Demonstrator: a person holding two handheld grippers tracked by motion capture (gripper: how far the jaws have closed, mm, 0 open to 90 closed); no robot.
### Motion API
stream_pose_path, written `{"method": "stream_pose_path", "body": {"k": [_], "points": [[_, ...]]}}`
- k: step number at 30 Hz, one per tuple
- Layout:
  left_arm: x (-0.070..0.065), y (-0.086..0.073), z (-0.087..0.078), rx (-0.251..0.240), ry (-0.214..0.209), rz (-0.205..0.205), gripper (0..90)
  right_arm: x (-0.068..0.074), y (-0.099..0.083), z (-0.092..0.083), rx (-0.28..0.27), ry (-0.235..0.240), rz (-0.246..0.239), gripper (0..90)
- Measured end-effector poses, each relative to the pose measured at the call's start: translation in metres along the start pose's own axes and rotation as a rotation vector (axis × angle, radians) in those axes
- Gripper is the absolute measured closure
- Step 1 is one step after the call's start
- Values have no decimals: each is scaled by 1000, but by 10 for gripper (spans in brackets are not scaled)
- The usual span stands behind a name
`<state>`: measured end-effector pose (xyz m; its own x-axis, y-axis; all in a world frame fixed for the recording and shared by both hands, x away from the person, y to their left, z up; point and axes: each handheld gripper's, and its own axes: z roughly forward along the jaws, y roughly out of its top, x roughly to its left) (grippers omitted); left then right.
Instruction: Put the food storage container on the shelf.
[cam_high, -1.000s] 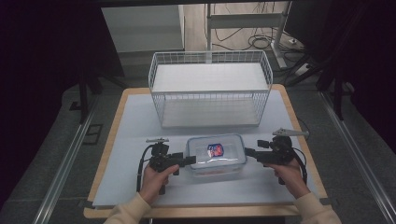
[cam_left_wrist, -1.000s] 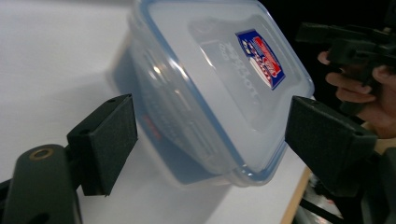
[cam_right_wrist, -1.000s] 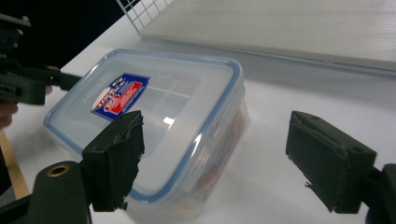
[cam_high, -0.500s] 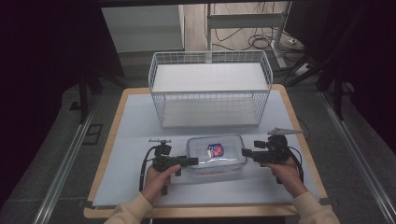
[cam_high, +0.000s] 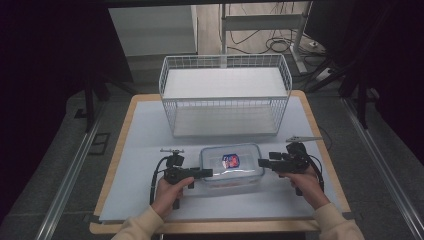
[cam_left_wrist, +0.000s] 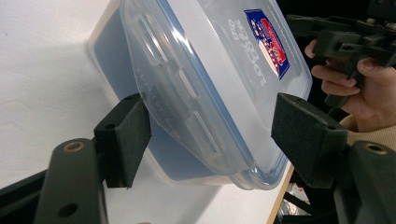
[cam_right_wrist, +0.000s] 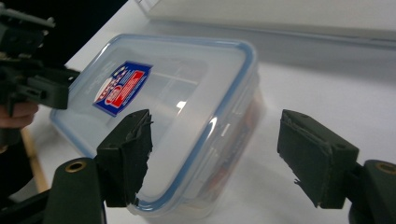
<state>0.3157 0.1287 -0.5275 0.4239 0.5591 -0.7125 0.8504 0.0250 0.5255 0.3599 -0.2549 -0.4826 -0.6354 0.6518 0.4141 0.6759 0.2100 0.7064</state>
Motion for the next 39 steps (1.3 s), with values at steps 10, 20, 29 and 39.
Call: {"method": "stream_pose_path", "body": {"k": [10, 20, 29, 39], "points": [[1, 0, 0, 0, -3, 5, 285, -16, 2, 24, 103, 128, 132, 219], [1, 0, 0, 1, -5, 8, 285, -20, 1, 31, 118, 203, 220, 295], [-4, -2, -2, 7, 3, 41, 299, -21, -1, 23, 96, 213, 223, 375], [-8, -7, -8, -22, 2, 75, 374, -14, -10, 11, 38, 215, 211, 446]]}}
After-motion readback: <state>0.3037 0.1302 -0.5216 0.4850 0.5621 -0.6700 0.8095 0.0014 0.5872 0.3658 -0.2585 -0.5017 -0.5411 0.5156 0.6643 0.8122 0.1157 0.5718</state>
